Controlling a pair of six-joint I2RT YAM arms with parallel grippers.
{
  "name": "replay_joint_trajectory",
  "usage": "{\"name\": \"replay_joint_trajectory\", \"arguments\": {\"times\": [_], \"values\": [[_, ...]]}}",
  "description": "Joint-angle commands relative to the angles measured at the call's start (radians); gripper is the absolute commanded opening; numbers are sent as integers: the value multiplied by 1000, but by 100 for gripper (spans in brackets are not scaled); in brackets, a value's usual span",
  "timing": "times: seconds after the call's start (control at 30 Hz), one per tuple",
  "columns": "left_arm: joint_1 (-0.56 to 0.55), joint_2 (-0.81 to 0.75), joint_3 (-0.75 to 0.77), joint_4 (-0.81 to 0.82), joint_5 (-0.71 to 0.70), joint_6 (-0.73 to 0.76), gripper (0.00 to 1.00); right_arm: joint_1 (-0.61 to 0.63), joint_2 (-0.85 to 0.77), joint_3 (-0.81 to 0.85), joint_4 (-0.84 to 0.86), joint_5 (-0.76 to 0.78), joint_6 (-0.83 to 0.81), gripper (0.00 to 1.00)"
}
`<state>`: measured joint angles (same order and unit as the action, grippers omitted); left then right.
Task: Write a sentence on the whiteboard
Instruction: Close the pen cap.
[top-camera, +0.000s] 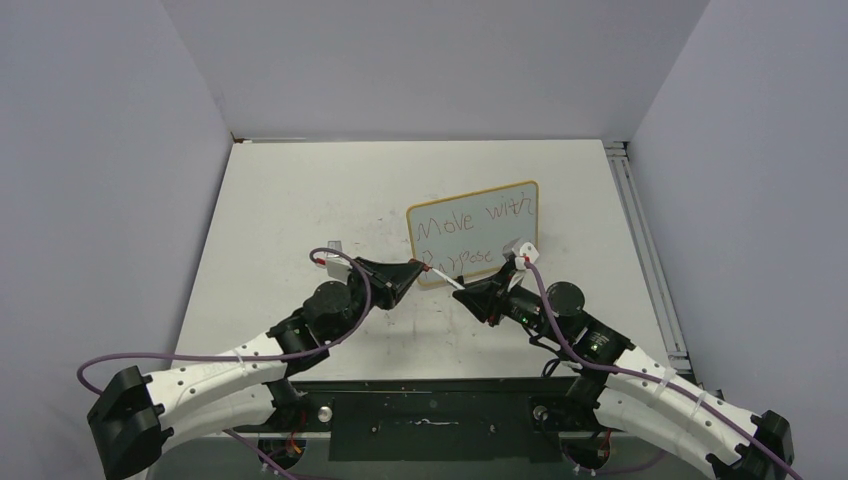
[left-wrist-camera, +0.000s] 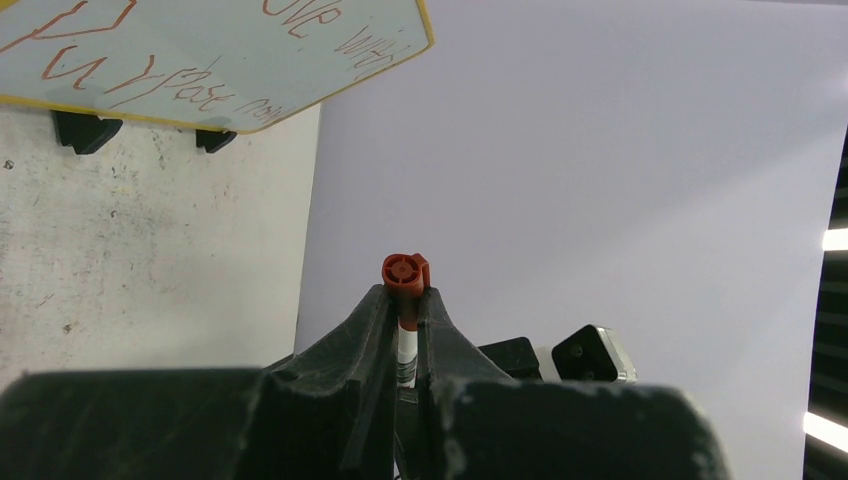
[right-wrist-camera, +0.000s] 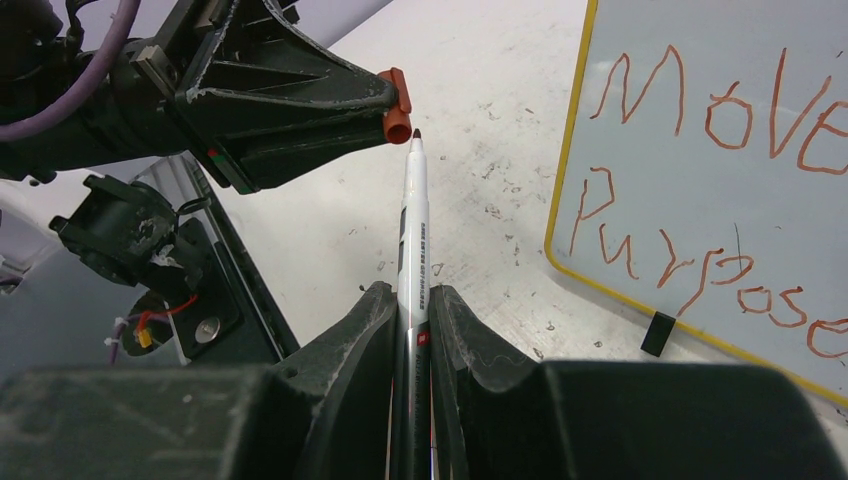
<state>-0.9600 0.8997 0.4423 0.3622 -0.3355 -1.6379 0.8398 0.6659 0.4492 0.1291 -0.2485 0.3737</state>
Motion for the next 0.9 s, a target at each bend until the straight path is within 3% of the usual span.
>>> {"name": "replay_joint_trajectory", "arguments": {"times": [0.0,0.87], "values": [[6,8,12,63,15,-2,0,11,-20,24,72,-11,-16,5],[9,23,-12,104,10,-23,0,16,4,20,85,-32,-9,5]]}}
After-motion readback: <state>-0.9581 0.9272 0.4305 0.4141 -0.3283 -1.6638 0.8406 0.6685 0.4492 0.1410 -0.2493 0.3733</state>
